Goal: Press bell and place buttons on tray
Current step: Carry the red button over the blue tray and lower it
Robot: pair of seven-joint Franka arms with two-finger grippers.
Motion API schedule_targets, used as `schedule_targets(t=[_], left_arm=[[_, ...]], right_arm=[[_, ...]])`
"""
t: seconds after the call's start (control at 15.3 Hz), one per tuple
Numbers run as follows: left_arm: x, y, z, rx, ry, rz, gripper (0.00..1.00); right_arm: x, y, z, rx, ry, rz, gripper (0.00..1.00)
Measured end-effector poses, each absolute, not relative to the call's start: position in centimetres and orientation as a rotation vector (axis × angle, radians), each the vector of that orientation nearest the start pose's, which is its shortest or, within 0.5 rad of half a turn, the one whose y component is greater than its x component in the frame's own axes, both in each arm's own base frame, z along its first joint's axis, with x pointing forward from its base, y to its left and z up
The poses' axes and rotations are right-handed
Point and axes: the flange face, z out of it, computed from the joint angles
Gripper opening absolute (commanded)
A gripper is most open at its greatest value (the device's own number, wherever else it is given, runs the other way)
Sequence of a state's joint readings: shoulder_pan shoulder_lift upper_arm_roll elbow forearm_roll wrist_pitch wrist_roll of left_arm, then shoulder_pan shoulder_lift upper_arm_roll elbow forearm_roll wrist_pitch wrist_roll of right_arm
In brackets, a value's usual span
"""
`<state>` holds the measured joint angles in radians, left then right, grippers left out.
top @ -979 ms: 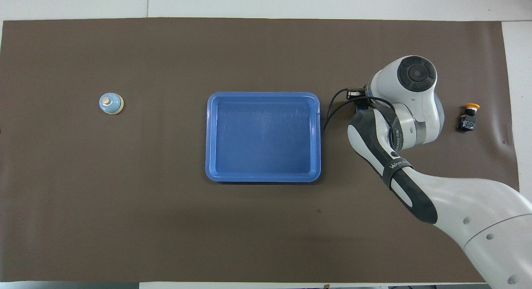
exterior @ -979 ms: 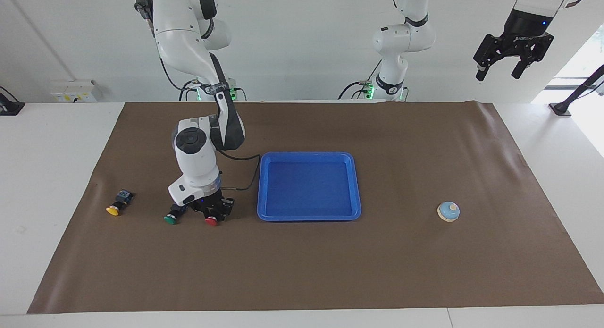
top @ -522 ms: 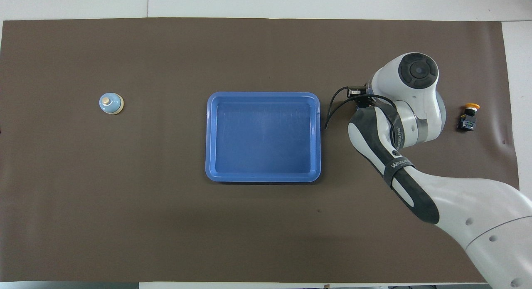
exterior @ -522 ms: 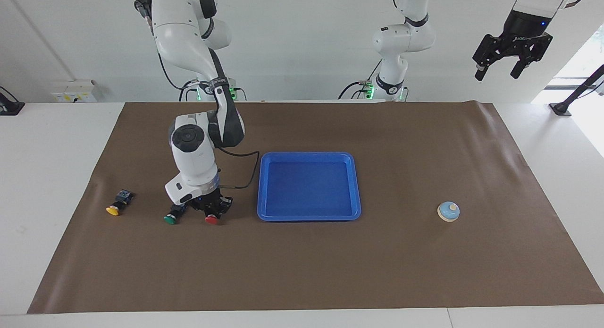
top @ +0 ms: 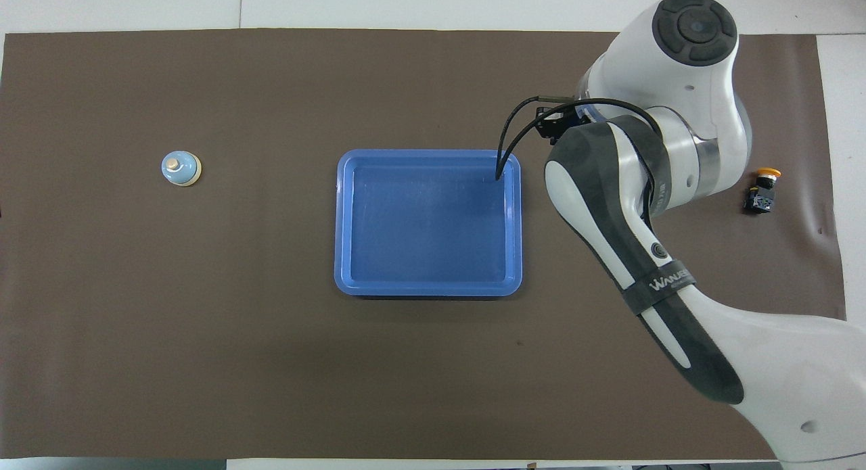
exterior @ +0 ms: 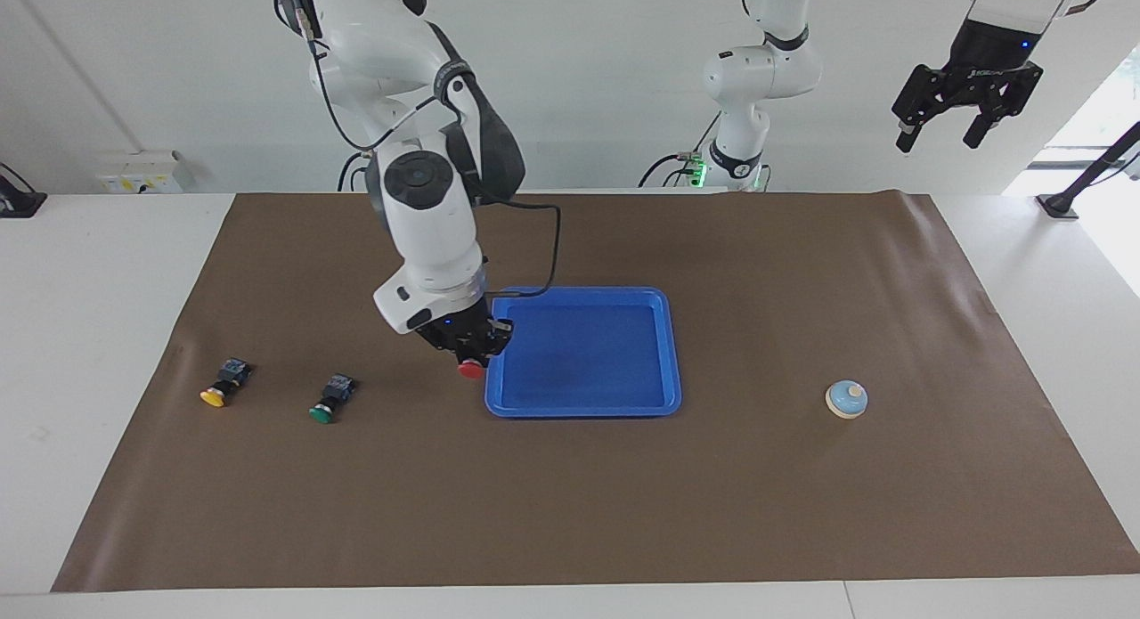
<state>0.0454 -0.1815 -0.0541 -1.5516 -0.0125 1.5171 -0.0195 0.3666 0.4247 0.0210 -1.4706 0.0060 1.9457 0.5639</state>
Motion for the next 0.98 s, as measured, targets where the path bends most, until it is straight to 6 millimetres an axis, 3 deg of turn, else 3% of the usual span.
schedule_targets(t=[0.2, 0.33, 0.65, 0.98], left_arm=[[48.7, -0.9, 72.3, -3.138, -0.015, -0.23, 1.0], [48.7, -0.9, 72.3, -3.138, -0.015, -0.23, 1.0], [48.7, -0.9, 72.3, -3.138, -0.015, -0.23, 1.0], [48.7, -0.9, 72.3, -3.138, -0.015, -0.23, 1.0]], right_arm=[[62.0, 30.8, 41.7, -3.09, 0.308, -0.045, 0.0], [61.2, 32.1, 38.8, -3.085, 0.32, -0.052, 0.0], [59.8, 31.4, 32.9, -3.084, 0.329, -0.055, 0.0], [58.6, 31.2, 30.3, -3.082, 0.347, -0.055, 0.0]])
